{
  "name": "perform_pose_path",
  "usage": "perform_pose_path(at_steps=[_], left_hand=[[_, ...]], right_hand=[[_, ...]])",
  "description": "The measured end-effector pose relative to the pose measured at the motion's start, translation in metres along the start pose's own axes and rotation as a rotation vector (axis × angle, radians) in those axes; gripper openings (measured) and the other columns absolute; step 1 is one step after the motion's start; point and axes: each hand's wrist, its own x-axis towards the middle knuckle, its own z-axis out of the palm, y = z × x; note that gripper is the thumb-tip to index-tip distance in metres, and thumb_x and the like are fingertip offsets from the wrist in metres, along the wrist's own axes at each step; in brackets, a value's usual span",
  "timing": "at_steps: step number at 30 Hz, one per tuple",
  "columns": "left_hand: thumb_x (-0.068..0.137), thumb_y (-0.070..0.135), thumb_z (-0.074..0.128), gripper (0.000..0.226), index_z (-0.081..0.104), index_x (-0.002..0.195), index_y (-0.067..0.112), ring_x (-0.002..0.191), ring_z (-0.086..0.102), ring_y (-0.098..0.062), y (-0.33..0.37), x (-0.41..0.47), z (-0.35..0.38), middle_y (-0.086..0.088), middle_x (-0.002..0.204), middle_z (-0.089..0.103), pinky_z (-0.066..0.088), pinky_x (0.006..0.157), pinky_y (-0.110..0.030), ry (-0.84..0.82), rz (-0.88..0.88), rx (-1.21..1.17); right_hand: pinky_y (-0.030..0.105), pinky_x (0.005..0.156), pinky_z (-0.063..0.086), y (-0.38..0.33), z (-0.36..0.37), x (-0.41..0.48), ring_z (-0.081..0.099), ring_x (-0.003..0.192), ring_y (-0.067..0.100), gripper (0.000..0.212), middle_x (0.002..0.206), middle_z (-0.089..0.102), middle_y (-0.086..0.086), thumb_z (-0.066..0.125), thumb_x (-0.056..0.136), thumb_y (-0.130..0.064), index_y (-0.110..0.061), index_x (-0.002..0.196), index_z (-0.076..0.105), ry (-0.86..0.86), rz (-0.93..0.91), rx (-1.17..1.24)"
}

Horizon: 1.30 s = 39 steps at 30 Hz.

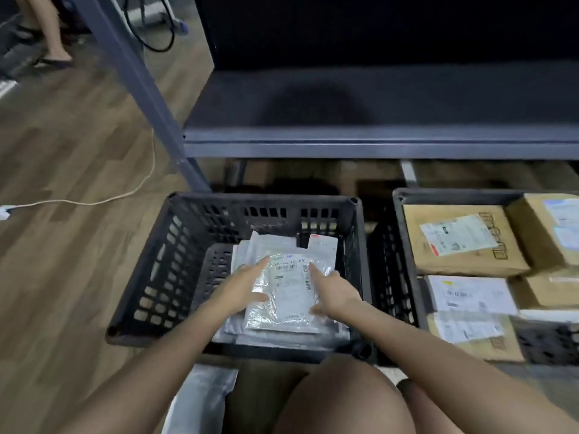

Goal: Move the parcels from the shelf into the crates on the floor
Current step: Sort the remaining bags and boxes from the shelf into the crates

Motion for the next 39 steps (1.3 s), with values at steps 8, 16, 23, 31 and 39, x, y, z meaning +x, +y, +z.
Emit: perform_pose_path(at_steps=[8,16,23,31,39], left_hand=[[0.083,0.038,0.069,0.098,-0.001,0.151,0.032,0.106,0.054,-0.028,-0.001,0.026,0.059,-0.013,0.117,0.052,0.041,0.08,-0.03,-0.15,-0.007,0.172],[0.082,0.056,0.06,0.098,0.001,0.151,0.022,0.103,0.058,-0.027,0.013,0.039,0.081,-0.01,0.12,0.054,0.045,0.075,-0.034,-0.114,0.029,0.534],[0.073,0.048,0.073,0.109,0.002,0.151,0.023,0.145,0.002,-0.033,0.011,0.044,0.085,-0.015,0.158,-0.002,0.015,0.117,-0.038,-0.131,0.327,0.668],[0.076,0.046,0.07,0.115,-0.017,0.148,0.026,0.14,-0.017,-0.047,0.015,0.061,0.104,-0.024,0.152,-0.024,0.0,0.114,-0.059,-0.254,0.391,0.924],[0.077,0.05,0.068,0.113,-0.017,0.148,0.027,0.14,-0.017,-0.046,0.009,0.07,0.111,-0.023,0.152,-0.024,0.016,0.113,-0.053,-0.254,0.425,0.862]], right_hand=[[0.035,0.096,0.042,0.013,0.044,0.025,0.043,0.13,0.03,0.095,0.143,0.043,0.013,0.065,0.088,-0.023,-0.005,0.149,-0.005,-0.148,0.132,-0.249],[0.032,0.083,0.045,0.011,0.053,0.035,0.046,0.121,0.032,0.039,0.136,0.046,0.017,0.041,0.097,-0.016,-0.004,0.134,0.046,-0.103,0.111,-0.69],[0.041,0.109,0.032,0.015,0.051,0.039,-0.007,0.142,0.044,0.073,0.153,-0.024,0.017,0.04,0.099,-0.009,-0.007,0.148,-0.013,-0.203,0.096,-0.532],[0.058,0.114,-0.004,0.018,0.066,0.046,-0.016,0.138,0.049,0.074,0.152,-0.025,0.018,0.027,0.099,-0.046,-0.011,0.147,-0.017,-0.298,0.087,-0.694],[0.071,0.107,-0.002,0.024,0.091,0.079,-0.036,0.125,0.052,0.066,0.149,-0.027,0.024,0.033,0.101,-0.028,-0.005,0.148,-0.008,-0.254,0.15,-0.494]])
